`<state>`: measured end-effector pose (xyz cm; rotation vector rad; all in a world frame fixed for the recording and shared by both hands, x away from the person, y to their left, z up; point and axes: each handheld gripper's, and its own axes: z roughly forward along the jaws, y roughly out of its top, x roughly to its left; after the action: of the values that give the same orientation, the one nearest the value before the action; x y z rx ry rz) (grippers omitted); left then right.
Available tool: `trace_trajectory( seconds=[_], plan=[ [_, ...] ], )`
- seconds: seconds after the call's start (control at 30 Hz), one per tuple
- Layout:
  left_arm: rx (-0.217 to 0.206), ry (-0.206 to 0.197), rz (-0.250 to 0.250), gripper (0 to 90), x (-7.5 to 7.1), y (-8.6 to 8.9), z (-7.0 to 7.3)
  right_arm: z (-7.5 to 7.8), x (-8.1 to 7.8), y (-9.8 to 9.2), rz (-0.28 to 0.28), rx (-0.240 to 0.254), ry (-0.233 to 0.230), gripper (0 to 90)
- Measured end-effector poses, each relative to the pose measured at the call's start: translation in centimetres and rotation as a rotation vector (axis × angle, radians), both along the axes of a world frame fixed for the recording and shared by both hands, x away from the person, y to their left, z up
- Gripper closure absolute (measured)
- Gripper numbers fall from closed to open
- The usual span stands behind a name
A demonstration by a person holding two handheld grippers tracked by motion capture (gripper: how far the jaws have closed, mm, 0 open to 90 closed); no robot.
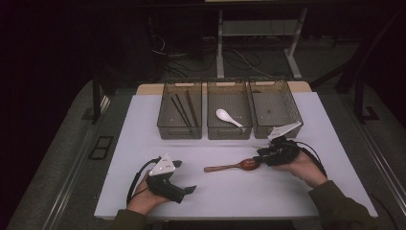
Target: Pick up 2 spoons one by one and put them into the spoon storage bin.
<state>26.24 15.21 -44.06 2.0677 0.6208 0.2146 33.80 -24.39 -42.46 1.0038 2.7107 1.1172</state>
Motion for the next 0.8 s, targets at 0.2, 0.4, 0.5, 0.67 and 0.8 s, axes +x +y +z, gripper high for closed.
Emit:
trace_trajectory(
  seconds=[0.2, 0.4, 0.5, 0.67, 0.8],
  plan=[
    [0.003, 0.0, -0.002, 0.0, 0.0, 0.0, 0.0, -0.4, -0.5, -0.2, 0.009, -0.005, 0.008, 50.3],
    [0.002, 0.002, -0.001, 0.0, 0.1, 0.0, -0.1, -1.1, -0.3, 0.7, 0.023, -0.028, 0.017, 48.8],
    [0.005, 0.0, -0.004, 0.0, 0.1, -0.1, -0.1, -1.4, -0.3, 1.1, 0.032, -0.044, 0.013, 48.6],
    [0.005, 0.0, -0.004, 0.0, 0.1, -0.1, -0.1, -1.6, -0.3, 1.4, 0.041, -0.046, 0.009, 48.7],
    [0.005, -0.001, -0.004, 0.0, 0.1, 0.0, -0.1, -1.7, -0.4, 1.6, 0.056, -0.058, 0.008, 49.1]
  ],
)
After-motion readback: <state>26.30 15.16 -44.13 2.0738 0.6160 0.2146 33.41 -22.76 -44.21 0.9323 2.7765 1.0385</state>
